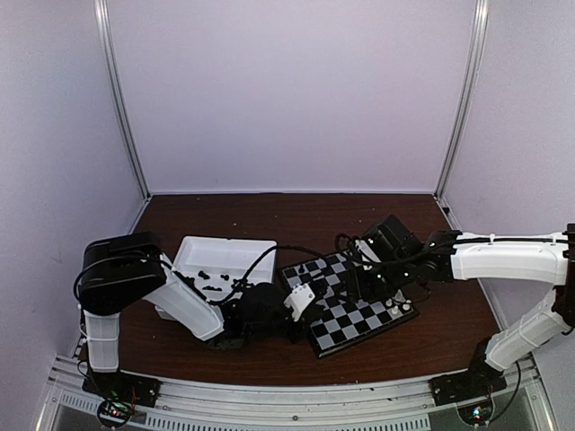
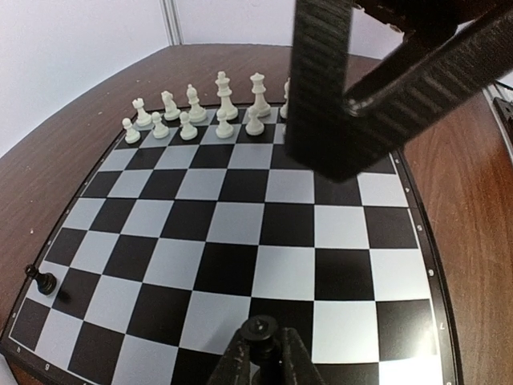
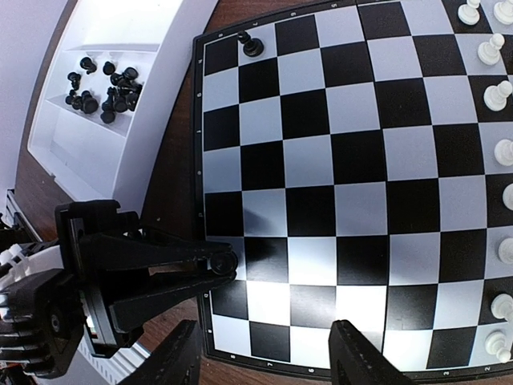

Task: Set up the chess pieces on the board
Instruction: Place the chess piece on the chessboard.

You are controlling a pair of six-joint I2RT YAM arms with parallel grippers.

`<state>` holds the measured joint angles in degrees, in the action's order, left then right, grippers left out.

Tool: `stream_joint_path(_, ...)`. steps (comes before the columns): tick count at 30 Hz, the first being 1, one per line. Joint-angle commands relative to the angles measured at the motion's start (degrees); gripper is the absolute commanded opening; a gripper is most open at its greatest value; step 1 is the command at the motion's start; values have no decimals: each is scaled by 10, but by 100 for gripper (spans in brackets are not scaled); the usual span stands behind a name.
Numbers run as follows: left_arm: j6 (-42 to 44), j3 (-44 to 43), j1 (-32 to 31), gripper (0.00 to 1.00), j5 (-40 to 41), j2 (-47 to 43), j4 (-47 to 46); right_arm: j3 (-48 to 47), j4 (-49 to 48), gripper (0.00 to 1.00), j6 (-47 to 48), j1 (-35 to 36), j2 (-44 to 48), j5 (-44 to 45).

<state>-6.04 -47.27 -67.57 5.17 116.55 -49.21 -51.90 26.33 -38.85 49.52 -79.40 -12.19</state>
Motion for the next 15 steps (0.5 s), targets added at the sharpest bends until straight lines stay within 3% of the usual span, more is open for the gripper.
stream_joint_path(1,15,-11,-2,15,10,-4,10,-10,3,58,7,-3,-8,0)
stream_joint_path(10,10,-7,-6,29,17,-8,37,4,7,60,0,-3,3,3)
stream_joint_path(15,8,-9,-8,42,27,-19,56,3,12,60,4,-3,8,5)
